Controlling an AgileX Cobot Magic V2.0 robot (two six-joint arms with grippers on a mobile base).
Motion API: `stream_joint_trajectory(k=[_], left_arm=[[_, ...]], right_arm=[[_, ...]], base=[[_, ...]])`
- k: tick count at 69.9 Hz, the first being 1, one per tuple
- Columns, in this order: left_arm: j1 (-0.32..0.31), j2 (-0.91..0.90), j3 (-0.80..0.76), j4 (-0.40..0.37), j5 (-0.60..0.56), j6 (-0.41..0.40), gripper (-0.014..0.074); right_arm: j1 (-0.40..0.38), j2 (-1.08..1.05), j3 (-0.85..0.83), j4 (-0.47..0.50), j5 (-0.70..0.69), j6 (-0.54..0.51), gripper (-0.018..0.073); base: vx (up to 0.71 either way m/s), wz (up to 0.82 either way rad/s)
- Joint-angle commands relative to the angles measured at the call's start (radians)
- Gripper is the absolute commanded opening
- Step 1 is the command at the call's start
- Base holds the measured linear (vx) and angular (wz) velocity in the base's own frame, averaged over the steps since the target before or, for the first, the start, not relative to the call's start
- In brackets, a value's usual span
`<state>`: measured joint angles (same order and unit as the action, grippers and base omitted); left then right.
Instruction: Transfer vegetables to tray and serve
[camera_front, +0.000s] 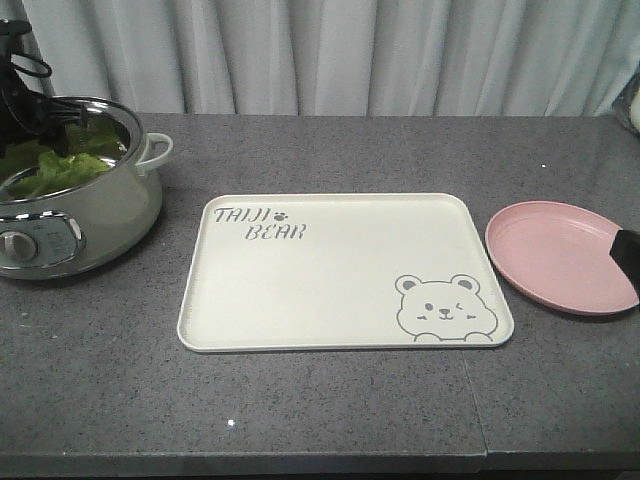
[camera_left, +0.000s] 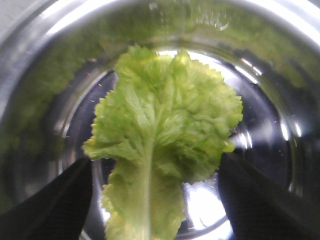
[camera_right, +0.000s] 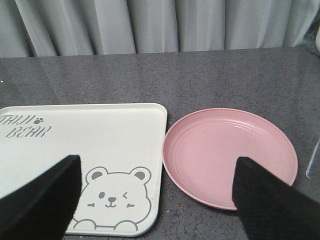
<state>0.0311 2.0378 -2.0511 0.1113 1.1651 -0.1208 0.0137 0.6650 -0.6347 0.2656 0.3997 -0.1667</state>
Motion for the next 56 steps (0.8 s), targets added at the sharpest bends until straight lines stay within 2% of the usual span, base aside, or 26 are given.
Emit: stream_joint_trajectory(k=[1,29,44,51,56], left_arm=[[-0.002,-0.026,-0.032,-0.004,-0.029,0.003,0.0522],[-0.002,0.068,-0.023,-0.006,0.083,0.003,0.0522],[-0.002,0.095,-0.023,-0.017,0.084,0.002,0.0519],[-0.002,0.097,-0.023,-0.032,0.084,0.003,0.0486],[-0.002,0.097,-0.023,-0.033,0.084,0.003,0.0412]], right_arm=[[-0.005,0.004,-0.035,0.008,-0.063,-0.010,0.0585],[-0.005,0.004,-0.035,0.009,-0.063,-0.010,0.0585],[-0.005,0.004,-0.035,0.009,-0.063,-0.010,0.0585],[-0.005,0.004,-0.035,0.009,-0.063,-0.011,0.0585],[-0.005,0.004,-0.035,0.008,-0.063,-0.011,0.0585]], base=[[0.00,0.00],[0.00,0.00],[0.00,0.00],[0.00,0.00],[0.00,0.00]])
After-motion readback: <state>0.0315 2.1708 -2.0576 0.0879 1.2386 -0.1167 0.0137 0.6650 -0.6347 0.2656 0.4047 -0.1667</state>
